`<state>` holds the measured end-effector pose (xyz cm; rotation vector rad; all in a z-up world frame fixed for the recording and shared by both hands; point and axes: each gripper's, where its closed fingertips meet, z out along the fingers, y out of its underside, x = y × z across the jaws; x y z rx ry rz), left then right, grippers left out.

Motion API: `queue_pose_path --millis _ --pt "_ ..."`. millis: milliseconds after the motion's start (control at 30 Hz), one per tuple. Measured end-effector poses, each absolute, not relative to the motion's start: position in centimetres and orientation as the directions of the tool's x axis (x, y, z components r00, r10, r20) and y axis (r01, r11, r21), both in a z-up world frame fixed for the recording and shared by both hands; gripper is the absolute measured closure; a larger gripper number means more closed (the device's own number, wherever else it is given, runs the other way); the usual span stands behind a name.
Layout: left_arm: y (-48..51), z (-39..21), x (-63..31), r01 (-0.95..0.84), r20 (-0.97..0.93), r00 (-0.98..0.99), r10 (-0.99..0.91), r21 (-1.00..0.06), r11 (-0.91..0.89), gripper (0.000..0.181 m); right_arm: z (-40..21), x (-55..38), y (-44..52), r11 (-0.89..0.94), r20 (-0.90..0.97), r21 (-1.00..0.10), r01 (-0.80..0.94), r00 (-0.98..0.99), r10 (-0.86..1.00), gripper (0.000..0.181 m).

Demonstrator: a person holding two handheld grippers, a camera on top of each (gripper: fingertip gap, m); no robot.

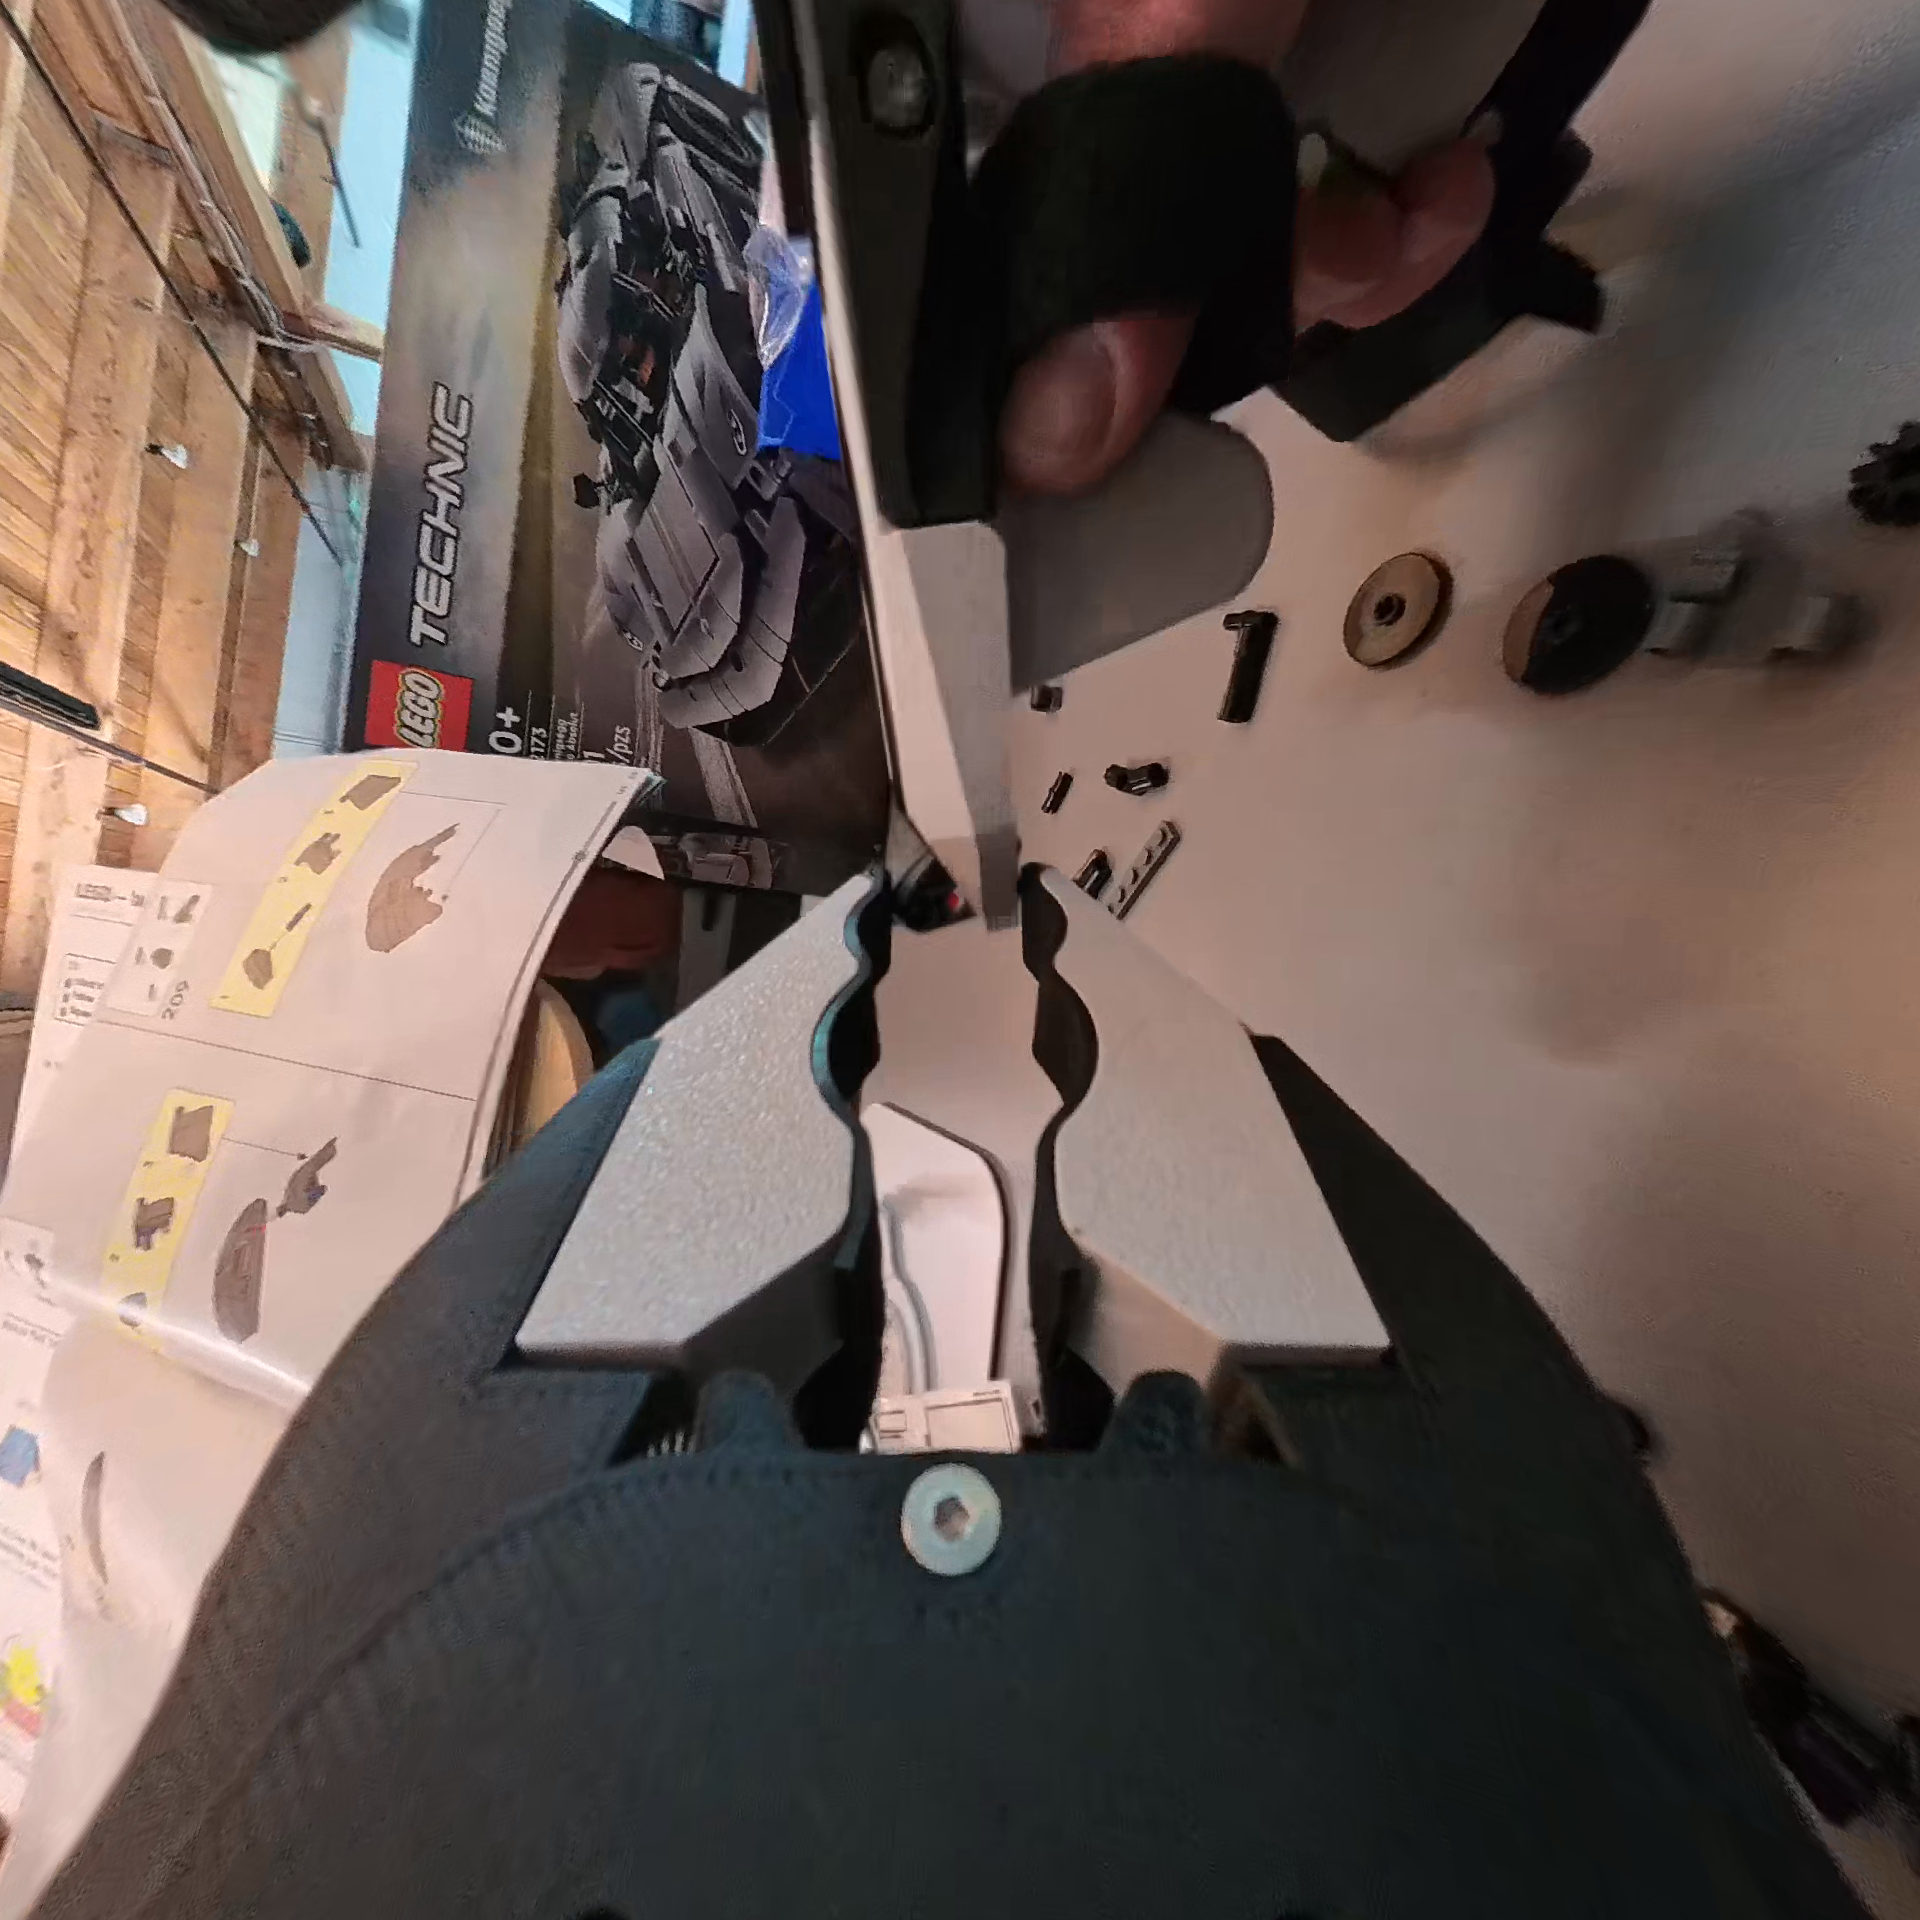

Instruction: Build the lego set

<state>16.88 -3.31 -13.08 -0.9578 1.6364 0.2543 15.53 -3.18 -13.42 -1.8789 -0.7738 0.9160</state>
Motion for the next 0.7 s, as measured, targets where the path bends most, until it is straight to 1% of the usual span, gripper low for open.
queue_pose_path --millis 67,133,200,233,300,367,467,633,700 --pt "-3.3 -12.9 16.6 -0.676 -0.868 0.013 -0.496 -0.373 0.636 0.157 -13.5 16.3 -2.6 -0.344 -0.157 -0.914 0.216 0.593 0.79 0.153" --pt "-3.2 -12.8 16.3 -0.658 -0.82 0.033 -0.572 -0.448 0.605 0.147 -13.1 17.0 -2.1 -0.251 -0.01 -0.923 0.292 0.633 0.774 0.153" --pt "-3.2 -12.4 16.1 -0.627 -0.766 0.061 -0.64 -0.528 0.573 0.145 -12.9 17.2 -2.1 -0.174 0.124 -0.907 0.384 0.637 0.761 0.153" --pt "-3.4 -12.4 16.1 -0.609 -0.731 0.061 -0.68 -0.567 0.555 0.141 -13.0 17.0 -2.2 -0.142 0.179 -0.893 0.428 0.625 0.76 0.153" --pt "-3.4 -12.2 15.9 -0.595 -0.693 0.068 -0.717 -0.605 0.529 0.137 -13.3 16.8 -2.3 -0.074 0.299 -0.848 0.524 0.59 0.75 0.153" --pt "-3.4 -12.5 15.9 -0.593 -0.667 0.056 -0.743 -0.621 0.513 0.133 -13.3 16.2 -2.8 0.01 0.4 -0.807 0.591 0.534 0.745 0.153" --pt "-3.8 -13.4 15.9 -0.605 -0.65 0.011 -0.76 -0.609 0.513 0.131 -13.7 15.5 -3.4 0.075 0.484 -0.749 0.659 0.466 0.741 0.154" --pt "-4.1 -13.5 15.8 -0.594 -0.62 -0.005 -0.785 -0.629 0.501 0.132 -13.9 15.2 -3.8 0.116 0.524 -0.717 0.687 0.422 0.739 0.154" --pt "-4.2 -13.6 15.7 -0.599 -0.63 -0.017 -0.776 -0.616 0.512 0.133 -13.9 15.1 -3.9 0.124 0.533 -0.708 0.695 0.41 0.74 0.154"
